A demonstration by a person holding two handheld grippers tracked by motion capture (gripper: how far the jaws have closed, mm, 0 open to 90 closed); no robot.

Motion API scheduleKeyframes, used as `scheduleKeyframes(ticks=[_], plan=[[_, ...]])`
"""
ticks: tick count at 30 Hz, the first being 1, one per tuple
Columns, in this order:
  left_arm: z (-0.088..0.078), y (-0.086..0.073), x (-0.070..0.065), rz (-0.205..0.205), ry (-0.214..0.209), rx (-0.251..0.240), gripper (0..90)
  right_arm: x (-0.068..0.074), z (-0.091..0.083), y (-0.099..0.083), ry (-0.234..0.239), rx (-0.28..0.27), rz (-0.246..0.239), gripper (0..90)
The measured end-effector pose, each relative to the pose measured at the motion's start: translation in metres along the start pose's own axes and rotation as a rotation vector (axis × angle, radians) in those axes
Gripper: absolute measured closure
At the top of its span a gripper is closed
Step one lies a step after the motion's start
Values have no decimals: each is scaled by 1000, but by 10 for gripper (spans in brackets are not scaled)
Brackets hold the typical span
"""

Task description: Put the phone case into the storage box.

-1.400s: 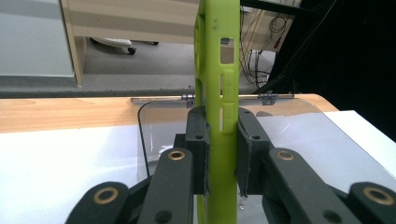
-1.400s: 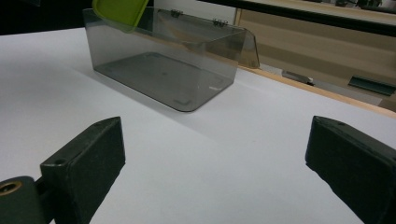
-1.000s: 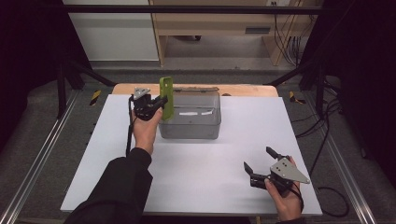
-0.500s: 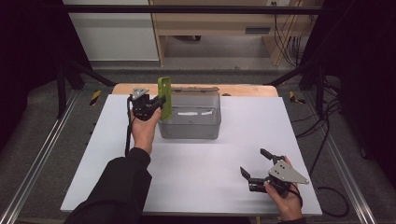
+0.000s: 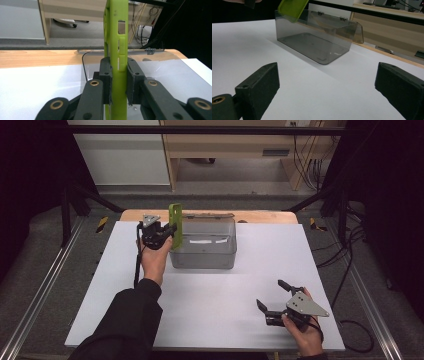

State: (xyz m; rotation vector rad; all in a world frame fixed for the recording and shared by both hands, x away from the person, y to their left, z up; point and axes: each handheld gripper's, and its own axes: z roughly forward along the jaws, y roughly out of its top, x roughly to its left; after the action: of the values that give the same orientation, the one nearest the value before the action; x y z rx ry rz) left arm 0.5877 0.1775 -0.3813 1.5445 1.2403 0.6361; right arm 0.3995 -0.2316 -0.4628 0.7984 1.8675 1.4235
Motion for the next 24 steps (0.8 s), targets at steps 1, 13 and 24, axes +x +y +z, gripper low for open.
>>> scheduleKeyframes(ticks=[1, 13, 24], plan=[[0, 0, 0, 4, 3, 0, 774, 0, 0, 0, 1, 1, 0, 58], [1, -4, 4, 13, 15, 11, 774, 1, 1, 0, 3, 9, 1, 58], [4, -10, 4, 19, 15, 33, 773, 1, 1, -1, 6, 13, 2, 58]])
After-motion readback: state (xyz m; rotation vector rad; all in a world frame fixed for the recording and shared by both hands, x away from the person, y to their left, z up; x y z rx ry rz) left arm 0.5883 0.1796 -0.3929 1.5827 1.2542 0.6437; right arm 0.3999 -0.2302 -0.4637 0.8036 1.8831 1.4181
